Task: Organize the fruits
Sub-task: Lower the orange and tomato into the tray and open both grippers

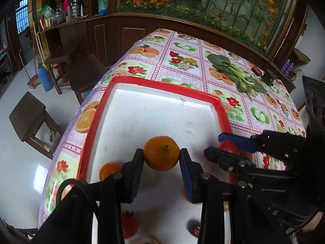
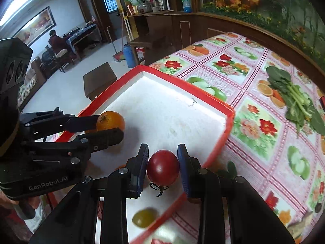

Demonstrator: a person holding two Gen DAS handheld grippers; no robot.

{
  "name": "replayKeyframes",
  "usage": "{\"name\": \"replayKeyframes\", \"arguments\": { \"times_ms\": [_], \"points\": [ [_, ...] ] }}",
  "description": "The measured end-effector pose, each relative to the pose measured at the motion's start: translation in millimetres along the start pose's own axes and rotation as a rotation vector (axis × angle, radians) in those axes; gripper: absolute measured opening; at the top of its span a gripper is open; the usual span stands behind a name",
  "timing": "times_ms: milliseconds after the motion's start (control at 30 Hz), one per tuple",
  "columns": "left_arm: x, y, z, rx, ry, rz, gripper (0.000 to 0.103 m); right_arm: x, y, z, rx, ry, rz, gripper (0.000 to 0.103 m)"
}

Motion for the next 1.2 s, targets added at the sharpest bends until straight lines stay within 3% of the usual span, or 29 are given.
{"name": "replayKeyframes", "arguments": {
  "times_ms": [667, 767, 933, 1200],
  "points": [
    [18, -11, -30, 0.058, -0.035, 0.050, 0.040, -4, -1, -35, 0.072, 0.021, -0.003, 0.029],
    [17, -11, -29, 0.060, -0.043, 0.053, 0.046, -5, 1, -33, 0.074, 0.031, 0.001, 0.035],
    [15, -10, -21, 0.039, -0.061, 0.064, 0.060, -3, 5, -23, 0.067, 0.043, 0.014, 0.037],
    [3, -3, -11, 0.024, -0.072, 0.058, 0.061, 0, 17, -3, 0.061, 0.051, 0.022, 0.037]
  ]
}}
Point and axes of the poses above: each gripper's, at about its wrist camera, not at the fingertips, and z roughly against the way its jaws point, x to its left, y to its underside, the point moved 1 cm from there along -z, roughly the way its jaws point, and after that the axes turned 8 degrees about y, right-handed, at the moved point
